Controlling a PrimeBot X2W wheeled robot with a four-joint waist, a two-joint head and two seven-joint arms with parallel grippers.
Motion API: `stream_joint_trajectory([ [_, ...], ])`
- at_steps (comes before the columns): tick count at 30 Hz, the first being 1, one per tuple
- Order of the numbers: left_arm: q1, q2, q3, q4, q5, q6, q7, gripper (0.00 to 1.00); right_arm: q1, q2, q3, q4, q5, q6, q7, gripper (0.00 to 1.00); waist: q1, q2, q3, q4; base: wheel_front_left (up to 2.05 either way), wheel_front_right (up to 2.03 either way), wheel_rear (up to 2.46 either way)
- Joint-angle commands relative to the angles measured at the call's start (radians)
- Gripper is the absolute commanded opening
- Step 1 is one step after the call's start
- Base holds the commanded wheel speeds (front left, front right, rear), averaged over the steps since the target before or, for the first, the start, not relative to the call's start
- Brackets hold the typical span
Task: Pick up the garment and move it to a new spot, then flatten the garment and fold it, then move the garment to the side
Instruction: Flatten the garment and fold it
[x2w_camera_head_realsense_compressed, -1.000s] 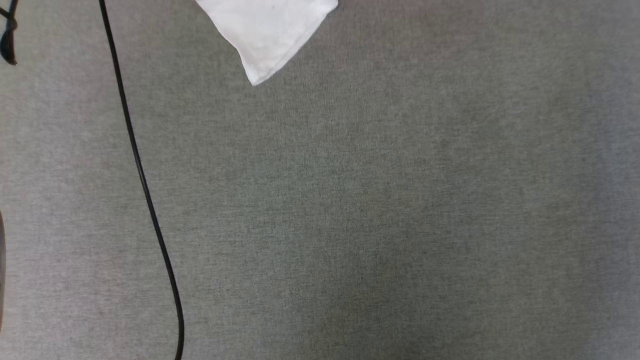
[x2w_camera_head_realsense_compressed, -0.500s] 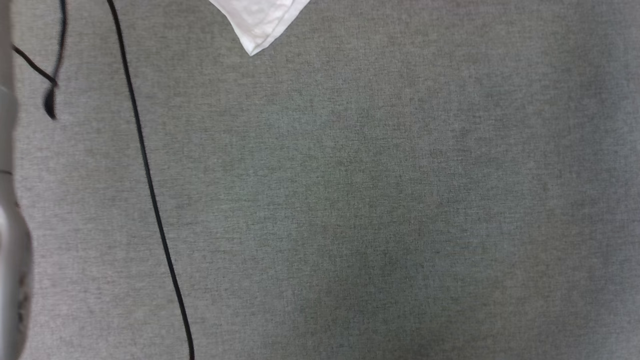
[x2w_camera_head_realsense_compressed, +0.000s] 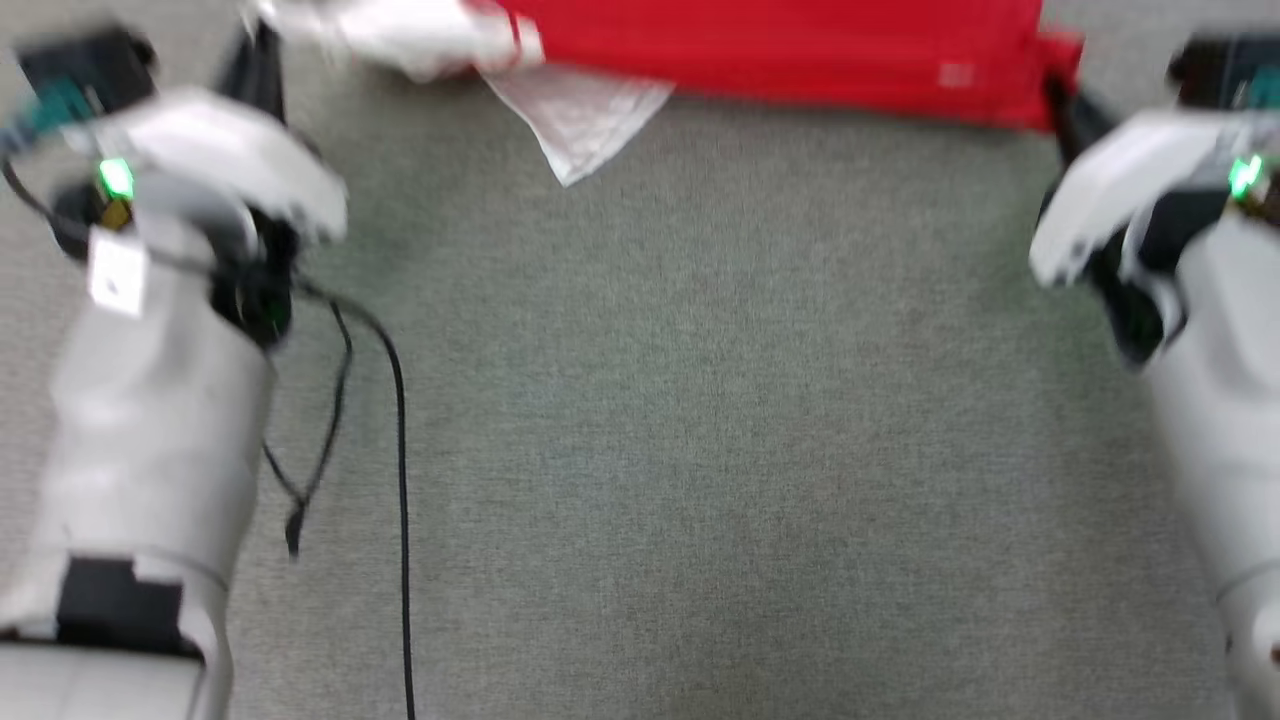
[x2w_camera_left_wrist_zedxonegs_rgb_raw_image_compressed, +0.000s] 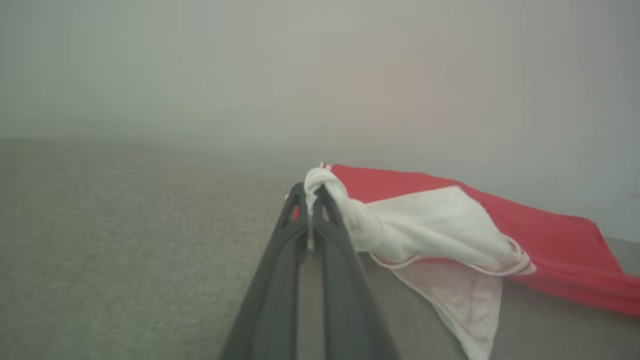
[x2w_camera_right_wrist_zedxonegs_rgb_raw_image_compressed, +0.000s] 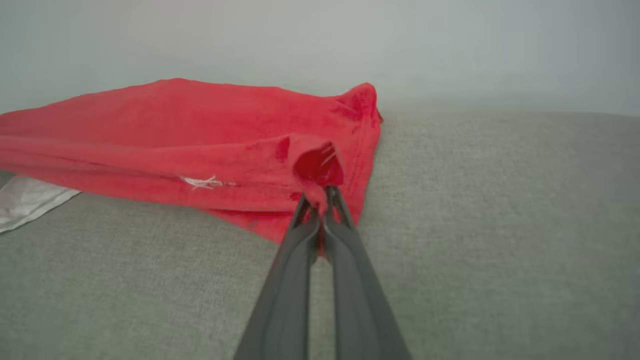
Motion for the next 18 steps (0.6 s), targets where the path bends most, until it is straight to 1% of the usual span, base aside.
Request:
stream_joint_trajectory([
  [1, 0.046, 0.002, 0.009, -0.001, -0.003, -0.003, -0.006, 0.00, 0.042, -0.007, 0.010, -0.004, 0.024, -0.001, -0.010, 0.00, 0.0000, 0.0000, -0.065, 0.008, 0.00, 0.00, 0.00],
  [5, 0.193, 0.001, 0.030, -0.045, -0.004, -0.009, -0.007, 0.00, 0.177, -0.030, 0.044, -0.026, 0.077, -0.001, -0.032, 0.00, 0.0000, 0.0000, -0.136, 0.011, 0.00, 0.00, 0.00],
  [8, 0.306, 0.004, 0.052, -0.092, 0.007, -0.005, -0.007, 0.00, 0.268, -0.046, 0.066, -0.050, 0.112, -0.001, -0.041, 0.00, 0.0000, 0.0000, -0.191, 0.012, 0.00, 0.00, 0.00],
  [13, 0.498, 0.010, 0.074, -0.177, 0.021, 0.018, -0.007, 0.00, 0.414, -0.075, 0.089, -0.110, 0.153, -0.002, -0.048, 0.00, 0.0000, 0.0000, -0.274, 0.014, 0.00, 0.00, 0.00],
  [18, 0.672, 0.020, 0.084, -0.259, 0.014, 0.050, -0.006, 0.00, 0.559, -0.089, 0.081, -0.191, 0.177, -0.002, -0.042, 0.00, 0.0000, 0.0000, -0.341, 0.017, 0.00, 0.00, 0.00],
])
